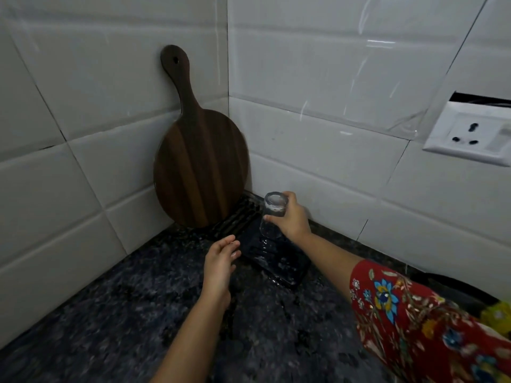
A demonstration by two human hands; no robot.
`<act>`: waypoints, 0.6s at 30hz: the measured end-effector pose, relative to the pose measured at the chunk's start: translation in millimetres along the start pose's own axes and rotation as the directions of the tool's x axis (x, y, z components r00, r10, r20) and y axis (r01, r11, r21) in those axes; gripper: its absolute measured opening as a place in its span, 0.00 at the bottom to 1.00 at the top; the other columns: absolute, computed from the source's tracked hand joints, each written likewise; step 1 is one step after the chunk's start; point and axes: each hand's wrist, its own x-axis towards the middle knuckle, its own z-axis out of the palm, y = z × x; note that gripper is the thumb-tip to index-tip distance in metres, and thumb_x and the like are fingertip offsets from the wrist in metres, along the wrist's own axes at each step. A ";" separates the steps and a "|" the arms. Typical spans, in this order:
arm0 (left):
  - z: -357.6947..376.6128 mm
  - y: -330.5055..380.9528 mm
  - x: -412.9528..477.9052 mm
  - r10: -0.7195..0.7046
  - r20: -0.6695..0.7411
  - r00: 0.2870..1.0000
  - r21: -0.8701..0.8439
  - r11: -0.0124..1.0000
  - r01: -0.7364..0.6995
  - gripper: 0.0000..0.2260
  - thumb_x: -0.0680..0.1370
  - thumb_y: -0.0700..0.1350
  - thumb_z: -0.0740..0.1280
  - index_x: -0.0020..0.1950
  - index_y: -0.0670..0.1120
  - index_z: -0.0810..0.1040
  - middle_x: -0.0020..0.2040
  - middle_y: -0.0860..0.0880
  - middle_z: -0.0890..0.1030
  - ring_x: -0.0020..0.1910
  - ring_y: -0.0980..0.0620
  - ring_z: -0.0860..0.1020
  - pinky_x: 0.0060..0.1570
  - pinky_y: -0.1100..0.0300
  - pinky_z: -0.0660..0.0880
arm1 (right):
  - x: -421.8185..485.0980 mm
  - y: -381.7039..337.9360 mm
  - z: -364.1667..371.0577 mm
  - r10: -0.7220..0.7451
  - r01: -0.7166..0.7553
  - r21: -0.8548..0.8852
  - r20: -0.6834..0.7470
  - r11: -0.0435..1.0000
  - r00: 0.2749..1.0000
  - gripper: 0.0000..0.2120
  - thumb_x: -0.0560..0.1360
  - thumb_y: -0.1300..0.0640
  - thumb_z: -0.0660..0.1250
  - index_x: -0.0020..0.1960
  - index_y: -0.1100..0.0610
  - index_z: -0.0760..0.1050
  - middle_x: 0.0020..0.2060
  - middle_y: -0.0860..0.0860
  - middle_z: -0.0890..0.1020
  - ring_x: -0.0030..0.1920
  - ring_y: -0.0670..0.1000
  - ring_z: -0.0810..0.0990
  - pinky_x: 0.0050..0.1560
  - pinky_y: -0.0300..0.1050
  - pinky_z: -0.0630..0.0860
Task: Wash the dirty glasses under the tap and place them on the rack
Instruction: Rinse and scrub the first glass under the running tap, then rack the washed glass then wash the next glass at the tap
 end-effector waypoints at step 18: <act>10.9 14.4 -41.4 0.116 0.037 0.993 -0.049 0.992 -0.115 0.11 0.81 0.42 0.63 0.62 0.48 0.76 0.49 0.55 0.80 0.47 0.57 0.78 0.52 0.58 0.70 | -37.4 -32.0 -50.7 0.258 -0.265 0.302 0.064 0.916 0.964 0.19 0.72 0.57 0.72 0.61 0.57 0.72 0.51 0.53 0.79 0.51 0.52 0.79 0.51 0.45 0.75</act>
